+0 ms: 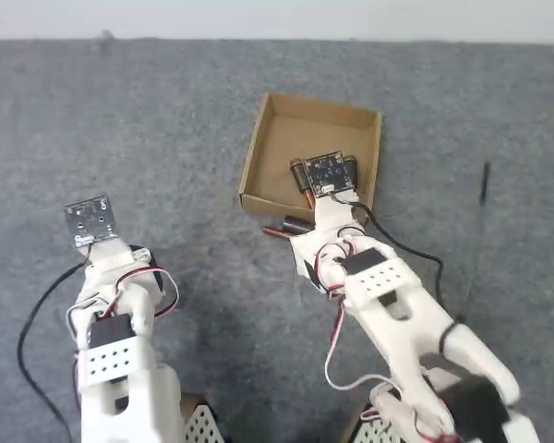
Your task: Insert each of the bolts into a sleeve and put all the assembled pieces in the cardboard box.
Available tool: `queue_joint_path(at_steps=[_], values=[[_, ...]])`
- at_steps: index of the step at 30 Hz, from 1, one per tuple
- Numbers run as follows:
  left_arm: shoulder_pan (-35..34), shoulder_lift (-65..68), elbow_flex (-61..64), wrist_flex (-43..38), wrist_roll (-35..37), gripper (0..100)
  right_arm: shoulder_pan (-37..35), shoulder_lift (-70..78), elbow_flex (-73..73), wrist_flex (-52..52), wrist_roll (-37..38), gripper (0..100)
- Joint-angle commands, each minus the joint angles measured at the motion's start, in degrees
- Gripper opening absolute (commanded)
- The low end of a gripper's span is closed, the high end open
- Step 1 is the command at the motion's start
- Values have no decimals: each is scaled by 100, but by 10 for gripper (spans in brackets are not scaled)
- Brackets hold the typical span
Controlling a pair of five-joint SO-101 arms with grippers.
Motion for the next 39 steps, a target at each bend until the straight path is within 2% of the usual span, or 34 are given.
queue_joint_path(at_steps=[1, 8, 12, 22, 29, 35, 39], values=[[35, -132, -295, -18, -53, 13, 22, 356, -519, -198, -18, 6], [35, -132, -295, -18, -53, 14, 312, 1077, -1284, -198, 18, 6], [35, -132, -286, -105, -53, 15, 479, 1385, -1582, -198, 334, 6], [35, -132, -242, -167, -53, 15, 989, 2229, -2488, -198, 352, 6], [35, -132, -242, -176, -53, 15, 989, 2659, -2892, -198, 774, 6], [35, -132, -242, -176, -53, 15, 919, 2554, -2910, 31, 844, 9], [35, -132, -242, -176, -53, 15, 532, 2229, -2901, 787, 1679, 9]])
